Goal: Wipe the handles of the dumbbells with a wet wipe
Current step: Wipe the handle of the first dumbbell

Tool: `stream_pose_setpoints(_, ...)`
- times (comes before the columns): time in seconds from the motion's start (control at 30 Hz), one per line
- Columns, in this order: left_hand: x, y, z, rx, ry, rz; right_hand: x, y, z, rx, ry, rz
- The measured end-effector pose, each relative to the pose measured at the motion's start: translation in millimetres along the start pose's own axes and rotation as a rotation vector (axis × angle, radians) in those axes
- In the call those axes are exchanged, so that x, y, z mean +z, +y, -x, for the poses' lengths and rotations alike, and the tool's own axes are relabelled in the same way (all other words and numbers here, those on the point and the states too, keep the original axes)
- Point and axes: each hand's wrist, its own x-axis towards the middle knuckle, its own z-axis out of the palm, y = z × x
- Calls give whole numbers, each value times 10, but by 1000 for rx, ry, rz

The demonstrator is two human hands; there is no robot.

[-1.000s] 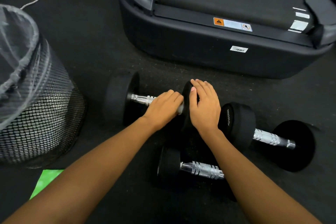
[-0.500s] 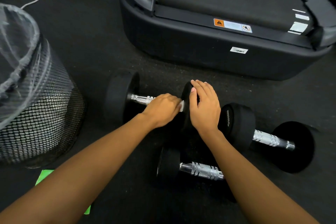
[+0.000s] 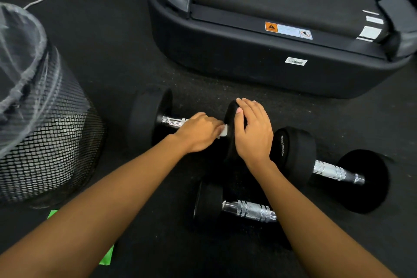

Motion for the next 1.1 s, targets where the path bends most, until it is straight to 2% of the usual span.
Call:
stream_pose_setpoints(0.13,-89,-204,23,-110,-33,-64,-5,-10,14,-4,10,-5)
stream_pose_setpoints(0.23,-84,-139,-27,-153,-29,-227,-5,-13,9,-4,10,-11)
stream_pose_setpoints(0.3,-38,-12,-56,-141,3,-245,-6,-13,3,-8,7,-6)
stream_pose_setpoints(0.4,68,75,-12,-23,98,-123,-13,-10,-7,-3,1,-5)
stream_pose_setpoints(0.53,114,-101,143,38,143,-77,-11,-14,3,-6,9,2)
stream_pose_setpoints(0.73,39,94,-25,-182,85,-267,-9,-14,8,-14,11,-2)
stream_pose_setpoints(0.83,110,144,-40,-78,85,-211,-6,-11,2,-11,3,1)
stream_pose_setpoints(0.97,114,-98,152,121,167,-106,-12,-10,5,-8,1,0)
stream_pose_setpoints(1.1,153,-141,146,11,220,-139,-14,-15,9,-9,-3,7)
